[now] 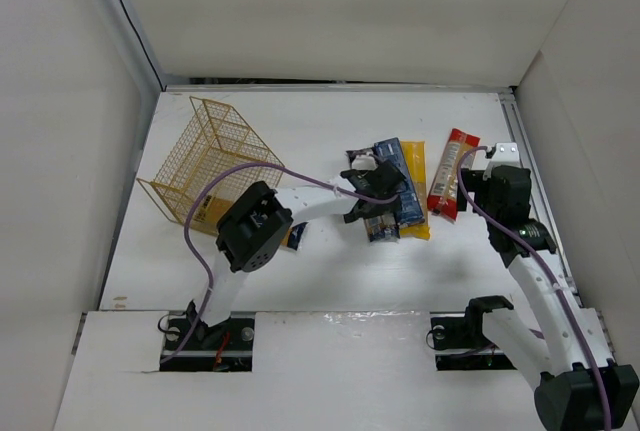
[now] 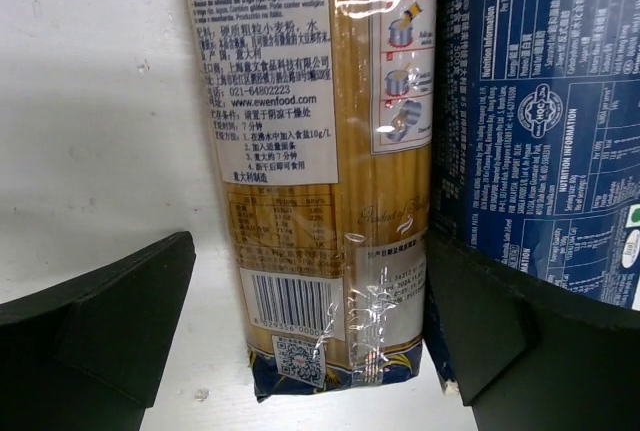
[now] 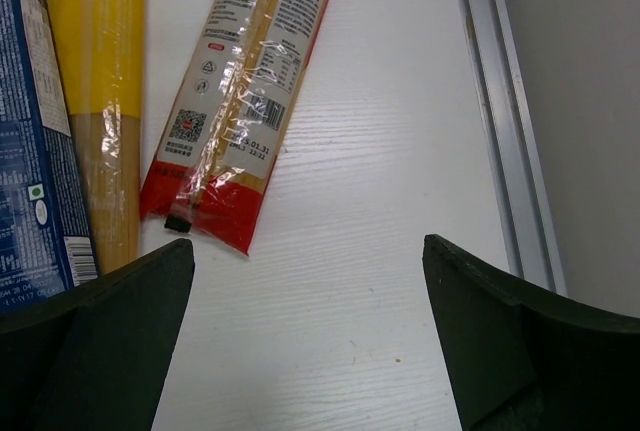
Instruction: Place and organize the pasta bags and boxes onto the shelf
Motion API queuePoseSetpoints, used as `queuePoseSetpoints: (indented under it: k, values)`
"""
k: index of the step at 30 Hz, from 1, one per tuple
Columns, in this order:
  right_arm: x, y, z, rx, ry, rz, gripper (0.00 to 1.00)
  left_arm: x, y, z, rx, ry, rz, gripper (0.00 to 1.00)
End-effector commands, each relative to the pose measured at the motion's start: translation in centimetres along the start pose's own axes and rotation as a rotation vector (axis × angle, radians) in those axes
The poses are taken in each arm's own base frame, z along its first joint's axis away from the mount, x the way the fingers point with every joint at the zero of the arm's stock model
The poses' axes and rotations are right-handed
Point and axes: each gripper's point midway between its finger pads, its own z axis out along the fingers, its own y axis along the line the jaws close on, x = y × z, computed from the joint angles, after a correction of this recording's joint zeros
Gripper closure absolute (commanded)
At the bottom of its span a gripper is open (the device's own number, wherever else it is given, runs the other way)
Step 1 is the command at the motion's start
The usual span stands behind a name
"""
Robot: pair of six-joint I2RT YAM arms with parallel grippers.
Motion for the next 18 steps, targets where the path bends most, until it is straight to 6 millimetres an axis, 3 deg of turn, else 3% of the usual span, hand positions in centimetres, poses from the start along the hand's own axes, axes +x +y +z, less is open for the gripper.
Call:
queuePoseSetpoints:
  k: [1,7,10,12,13,16,17,18]
  values:
    - [-1.3,0.0,0.1,-0.003,-0.059,0.036,0.0,0.0,0.6,-0.4,-0.07,-0.013,-0.01,0.0]
    - [-1.7,0.0,-0.1,-0.003,-0.077,0.042,0.0,0.5,0.8,1.9,-0.117,-0.013,0.006,0.02]
    - [-1.9,-0.1,-0.3,-0.003,-0.087,0.045,0.0,0.5,0.3,2.8,-0.129,-0.006,0.021,0.12]
    - [-2.1,-0.2,-0.5,-0.002,-0.097,0.048,0.0,0.6,0.3,3.1,-0.132,-0.005,0.031,0.26]
    - [-2.1,-0.2,-0.5,-0.002,-0.097,0.048,0.0,0.6,0.3,3.1,-0.132,-0.004,0.032,0.43]
    - [-1.9,-0.2,-0.6,-0.002,-0.099,0.049,0.0,1.1,0.3,3.3,-0.122,0.013,0.041,0.69]
    - [-2.1,-0.3,-0.8,-0.002,-0.109,0.052,0.0,1.2,0.4,3.5,-0.119,0.013,0.056,1.0]
    - [-2.1,-0.3,-0.8,-0.002,-0.109,0.052,0.0,1.0,0.4,3.1,-0.119,0.013,0.056,1.0]
